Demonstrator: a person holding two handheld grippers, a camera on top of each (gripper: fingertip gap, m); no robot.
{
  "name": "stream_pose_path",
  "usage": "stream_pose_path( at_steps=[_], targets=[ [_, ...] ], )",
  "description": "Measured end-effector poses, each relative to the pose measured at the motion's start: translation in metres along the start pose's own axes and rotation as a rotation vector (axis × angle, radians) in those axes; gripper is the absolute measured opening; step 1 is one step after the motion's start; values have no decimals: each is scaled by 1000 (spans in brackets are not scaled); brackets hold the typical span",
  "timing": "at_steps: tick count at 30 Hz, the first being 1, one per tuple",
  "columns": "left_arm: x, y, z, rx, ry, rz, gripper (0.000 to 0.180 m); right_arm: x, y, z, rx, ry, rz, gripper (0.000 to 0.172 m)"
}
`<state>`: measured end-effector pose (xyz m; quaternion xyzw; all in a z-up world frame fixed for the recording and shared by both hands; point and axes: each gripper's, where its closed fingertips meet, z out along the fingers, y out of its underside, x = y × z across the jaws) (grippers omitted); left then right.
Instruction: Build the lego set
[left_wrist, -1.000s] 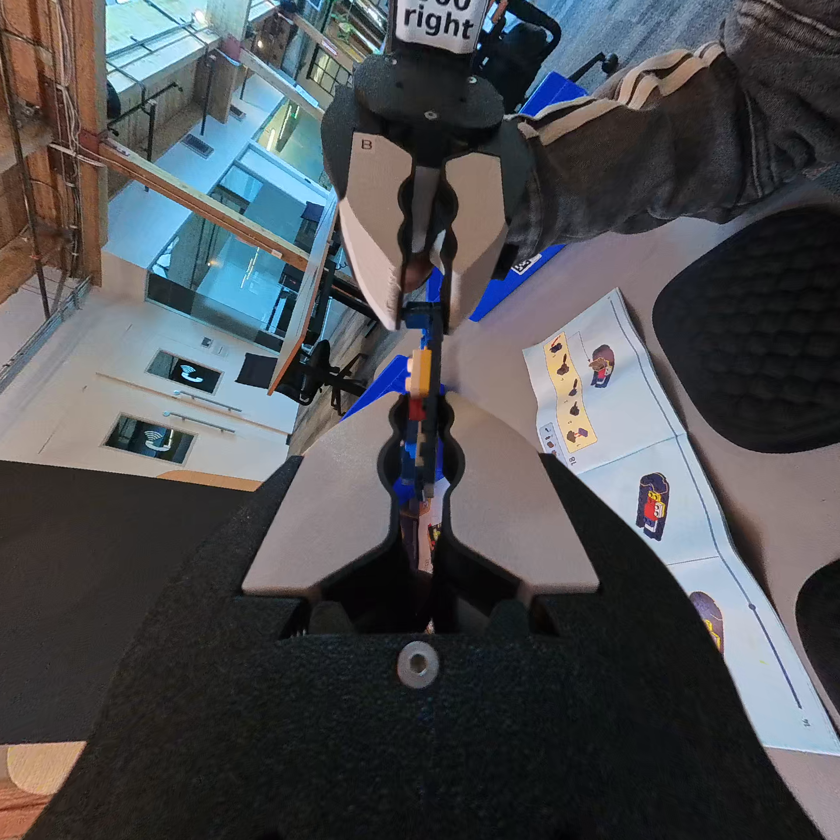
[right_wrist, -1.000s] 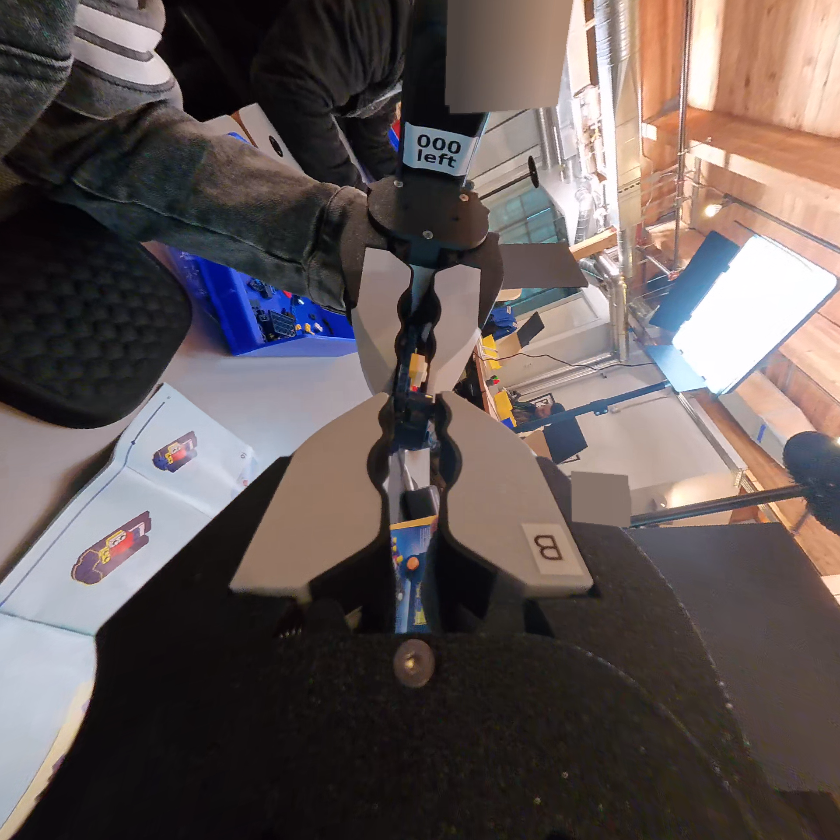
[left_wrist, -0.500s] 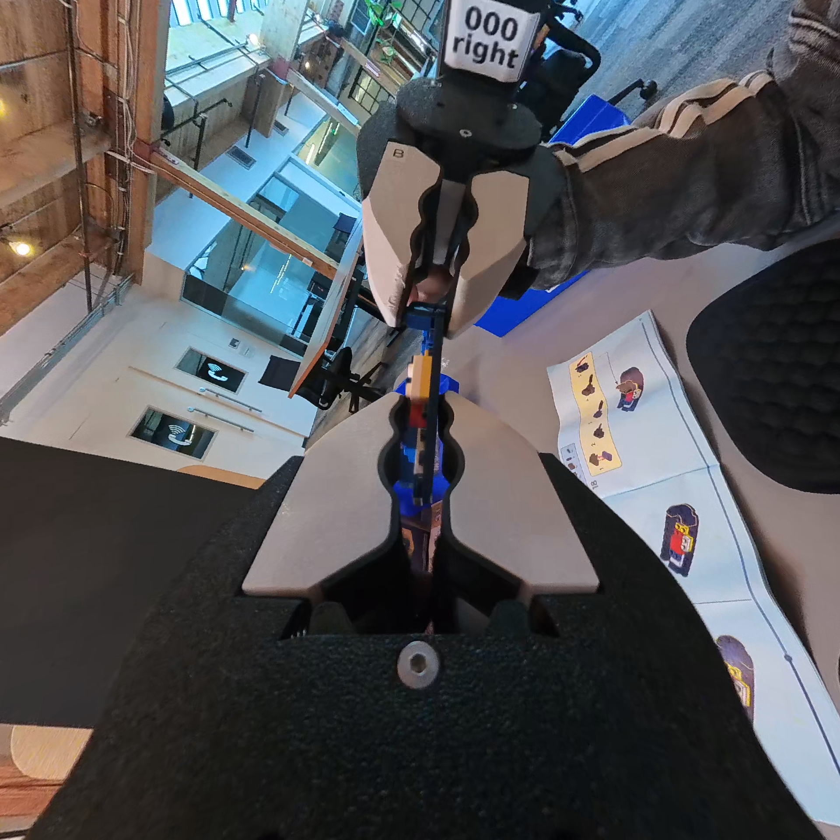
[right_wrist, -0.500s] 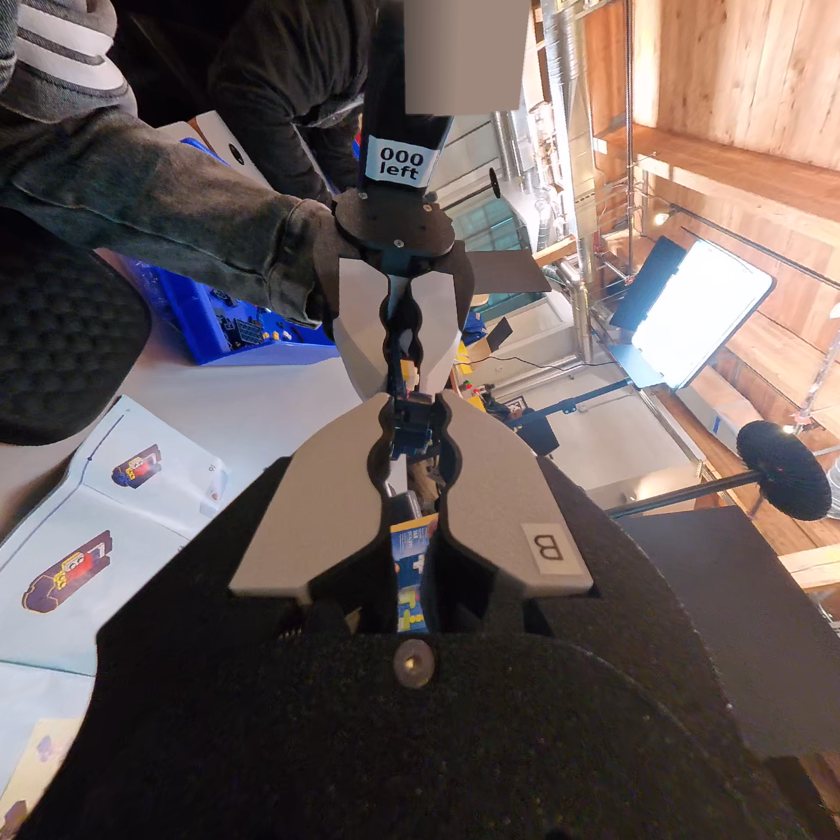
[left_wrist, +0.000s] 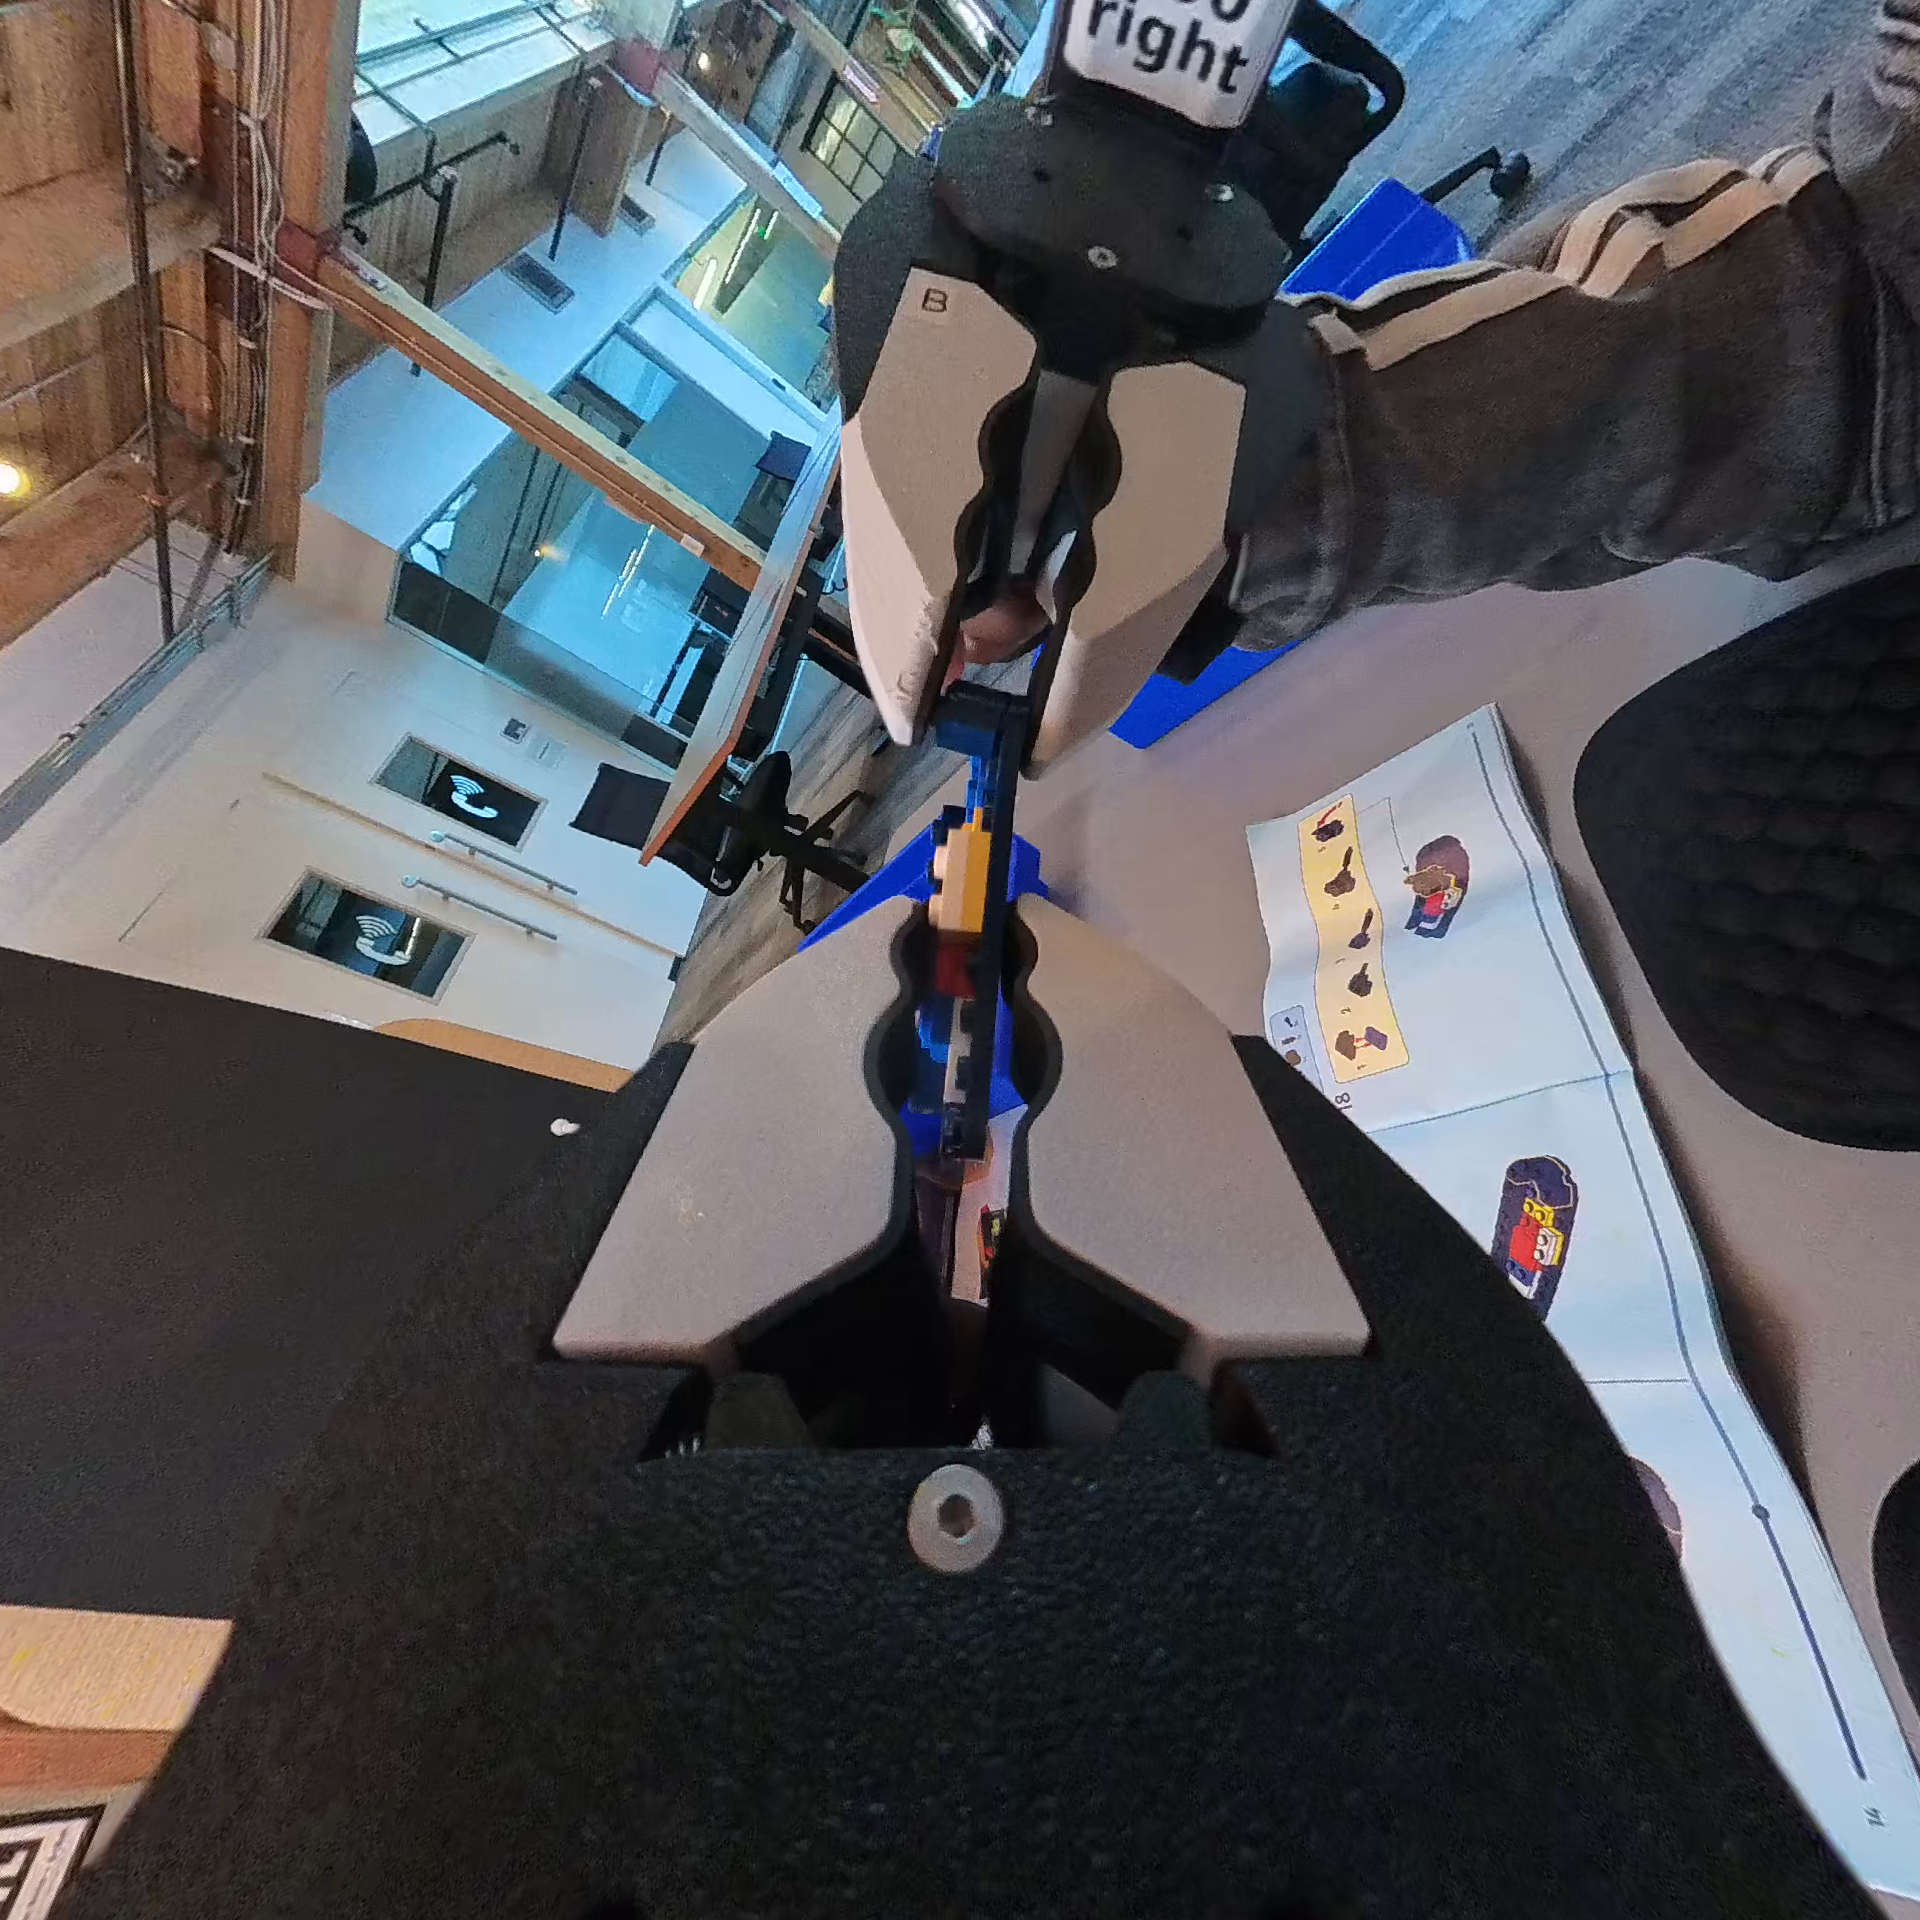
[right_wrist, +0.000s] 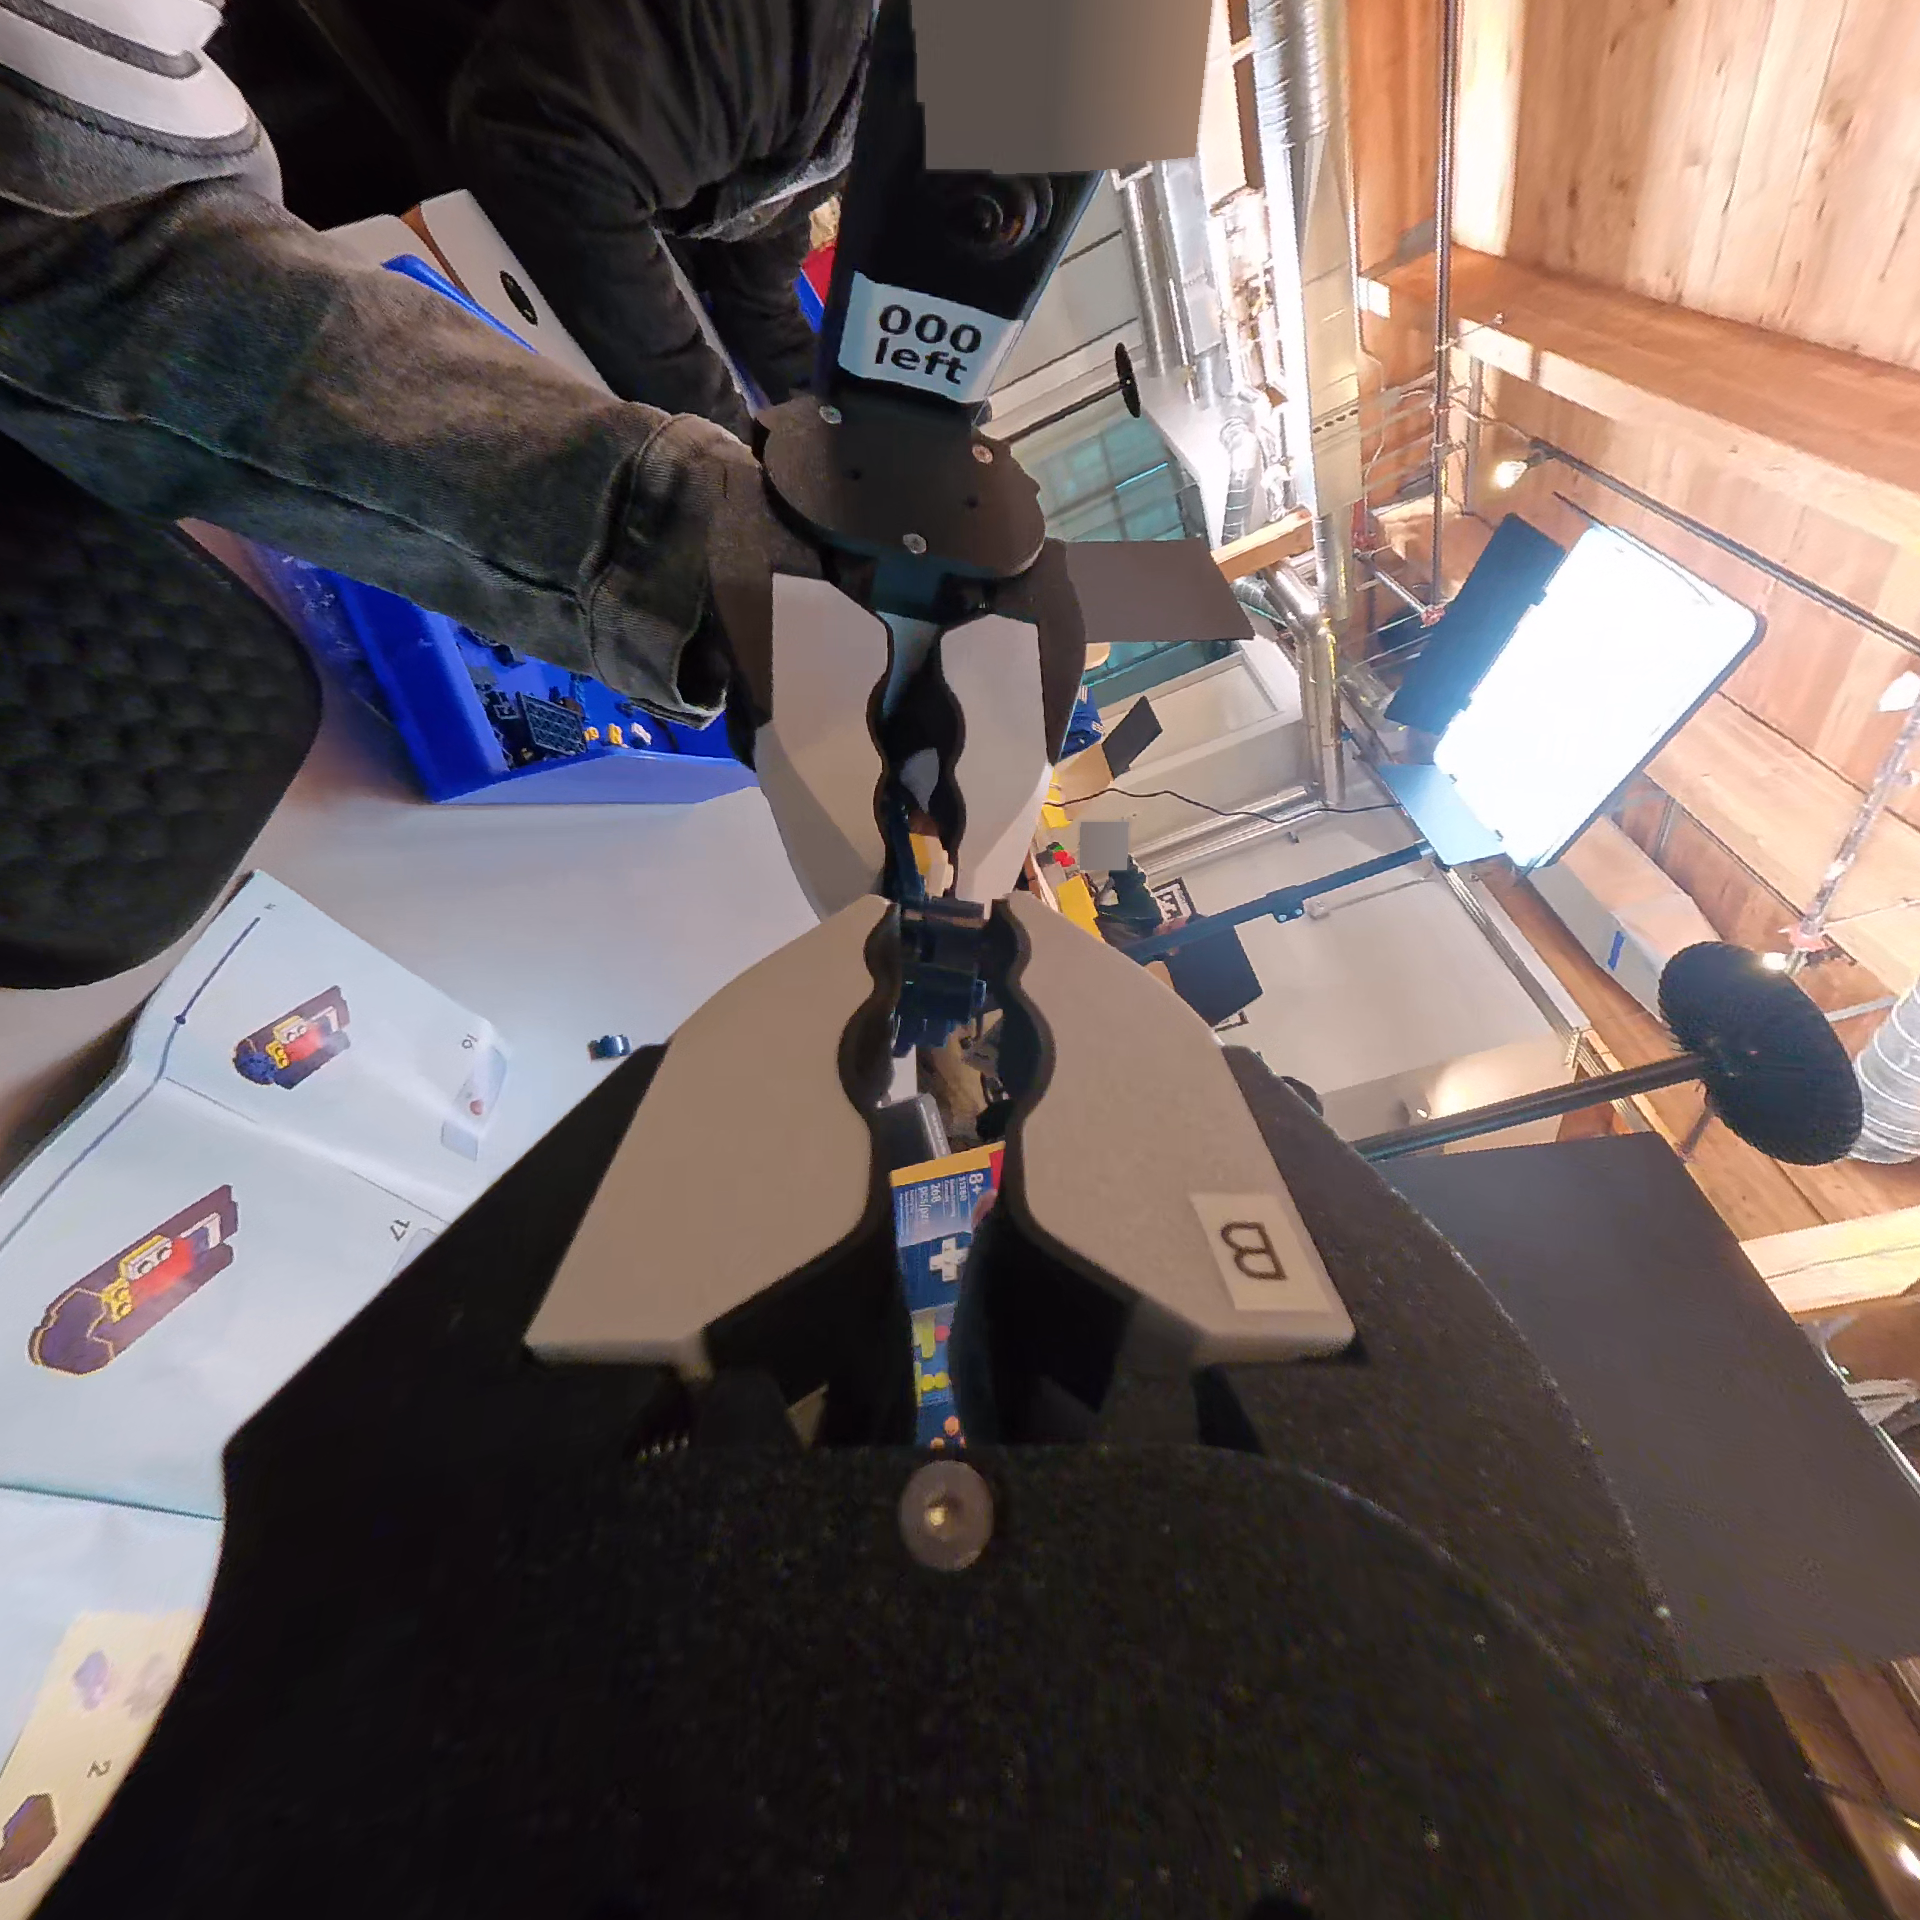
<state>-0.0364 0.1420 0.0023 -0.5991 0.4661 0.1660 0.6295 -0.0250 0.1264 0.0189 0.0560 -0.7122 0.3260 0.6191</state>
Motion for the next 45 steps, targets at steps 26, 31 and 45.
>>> stream_pose_path(
  at_steps=[26,31,45],
  targets=[
    [0,3,5,155,80,-222,12,5,4,5,55,19,177,21],
    [0,-1,3,100,48,-147,12,4,-1,1,107,8,162,16],
    [1,-11,-2,26,20,-112,12,1,-12,-2,123,29,59,15]
  ],
)
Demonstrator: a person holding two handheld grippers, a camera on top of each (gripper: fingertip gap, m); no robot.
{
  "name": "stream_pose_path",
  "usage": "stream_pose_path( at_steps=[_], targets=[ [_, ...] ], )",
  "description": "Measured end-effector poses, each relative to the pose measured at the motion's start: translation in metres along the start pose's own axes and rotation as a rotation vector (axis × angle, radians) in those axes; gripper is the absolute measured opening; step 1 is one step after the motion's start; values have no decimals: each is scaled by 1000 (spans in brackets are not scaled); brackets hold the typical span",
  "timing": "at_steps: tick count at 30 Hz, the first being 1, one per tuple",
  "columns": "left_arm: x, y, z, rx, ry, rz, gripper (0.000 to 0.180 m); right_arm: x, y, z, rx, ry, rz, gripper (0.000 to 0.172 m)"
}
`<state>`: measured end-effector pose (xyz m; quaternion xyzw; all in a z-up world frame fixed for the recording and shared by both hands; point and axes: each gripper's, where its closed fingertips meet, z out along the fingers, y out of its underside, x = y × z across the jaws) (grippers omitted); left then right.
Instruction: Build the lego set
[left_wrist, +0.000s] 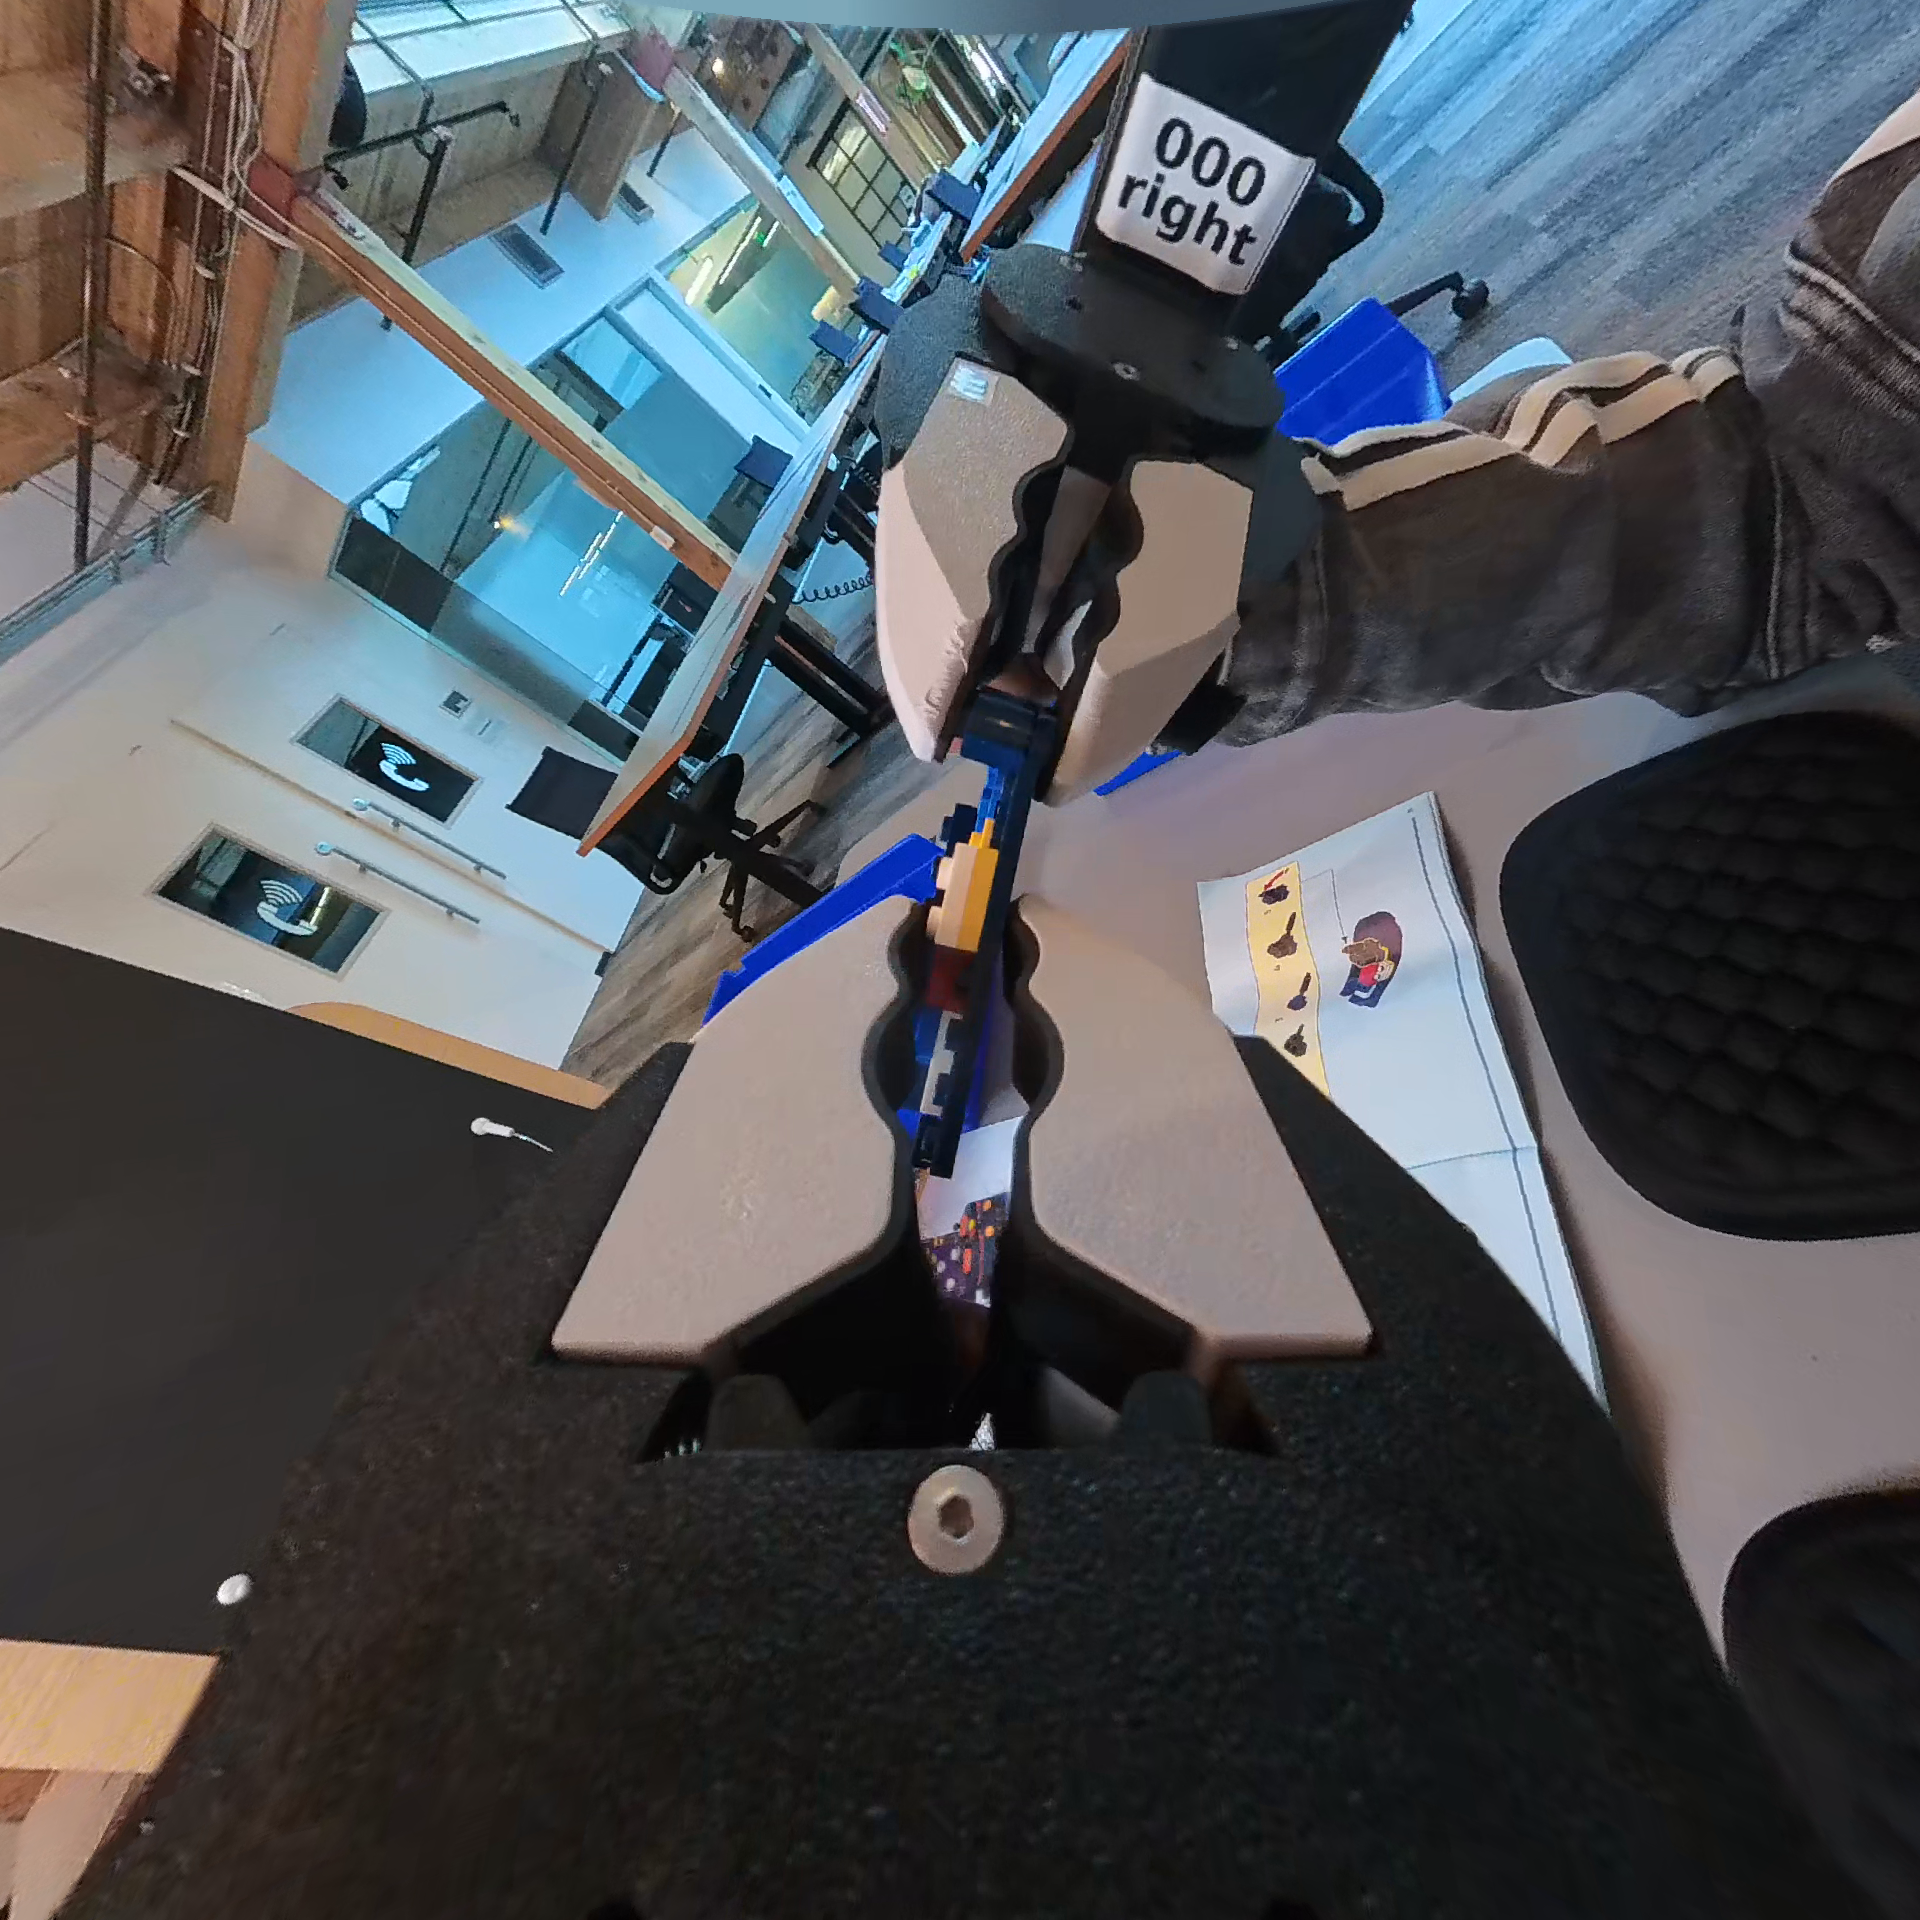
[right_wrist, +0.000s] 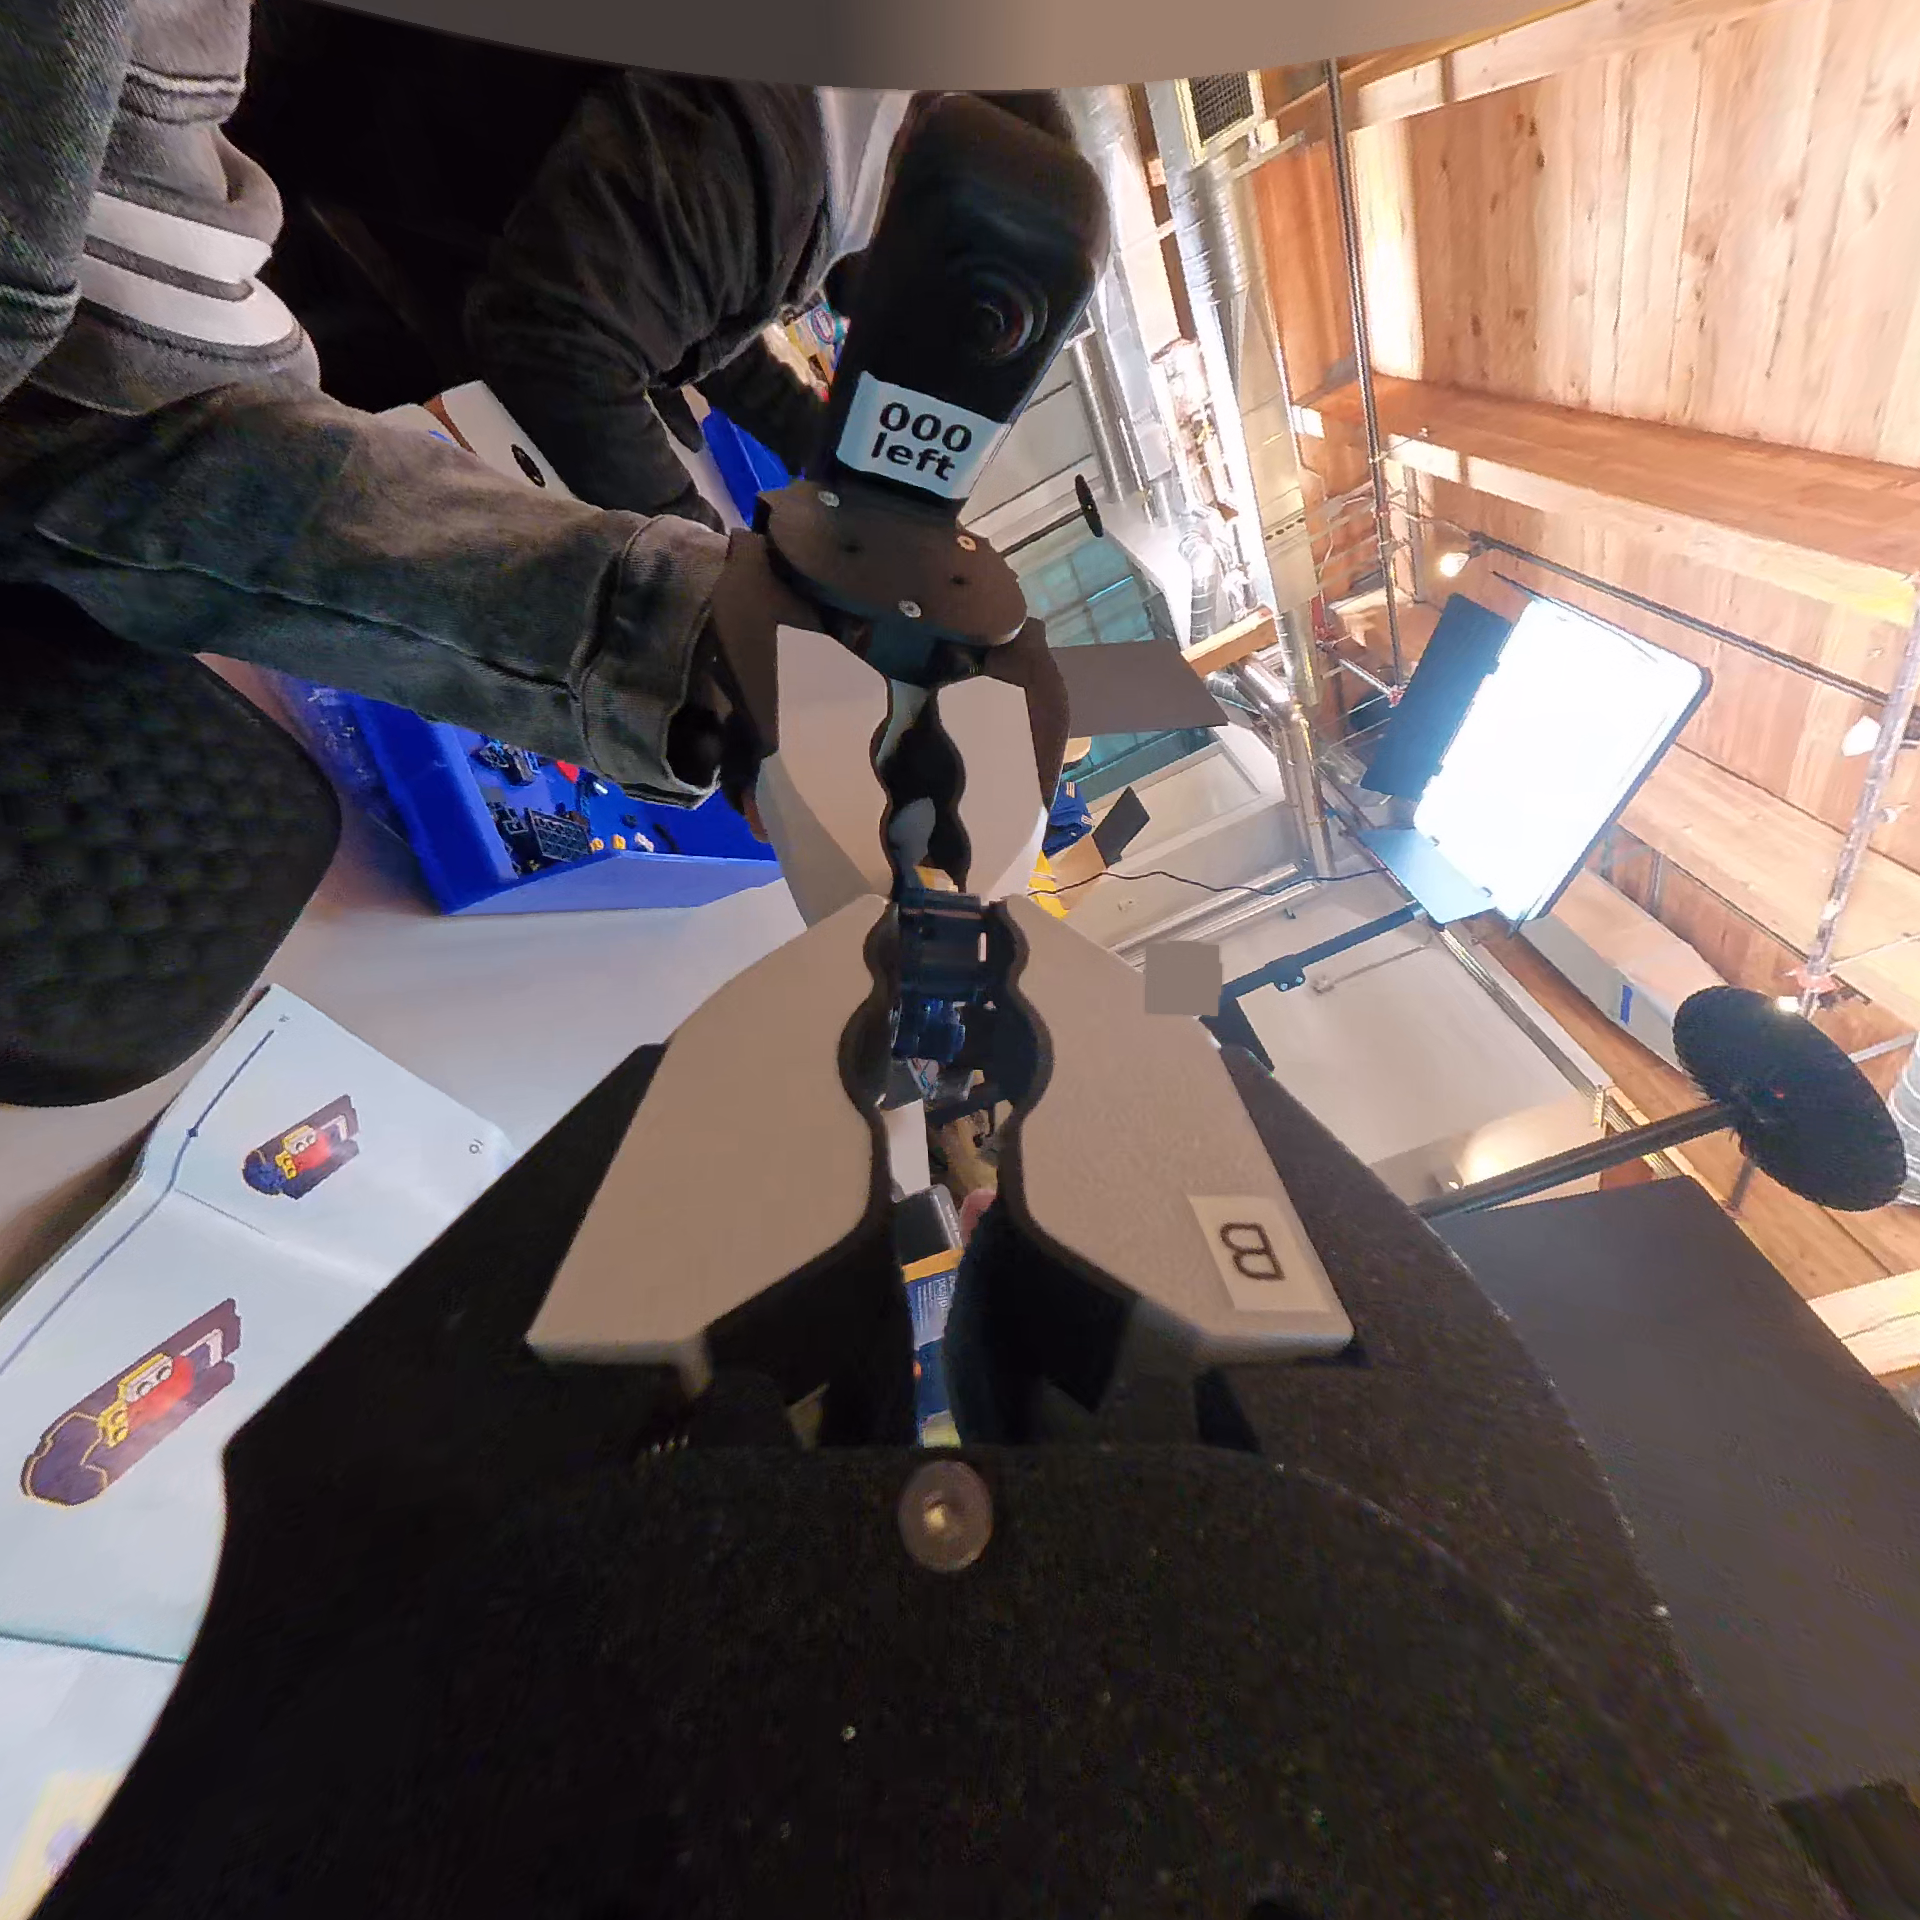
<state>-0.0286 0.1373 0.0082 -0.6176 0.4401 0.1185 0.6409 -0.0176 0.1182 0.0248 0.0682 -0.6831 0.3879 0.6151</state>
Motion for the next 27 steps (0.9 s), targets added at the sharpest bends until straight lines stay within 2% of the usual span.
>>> stream_pose_path(
  at_steps=[9,14,16,19,23,25,27],
  targets=[
    [-4,3,-1,-4,-31,23,12,4,3,1,5,30,62,14],
    [-2,17,1,-66,-3,-8,12,-2,15,6,-54,-18,94,15],
    [-3,17,3,-38,0,-53,12,3,16,6,-41,19,89,16],
    [-4,17,5,-4,-14,-20,12,8,13,5,-29,59,82,29],
    [-22,17,6,-27,-208,189,12,14,6,-1,-5,99,23,35],
    [-41,6,-3,-16,-422,368,12,19,1,-7,23,126,-3,36],
    [-55,2,-14,-81,-605,594,12,26,-1,-13,38,161,0,36]
  ],
)
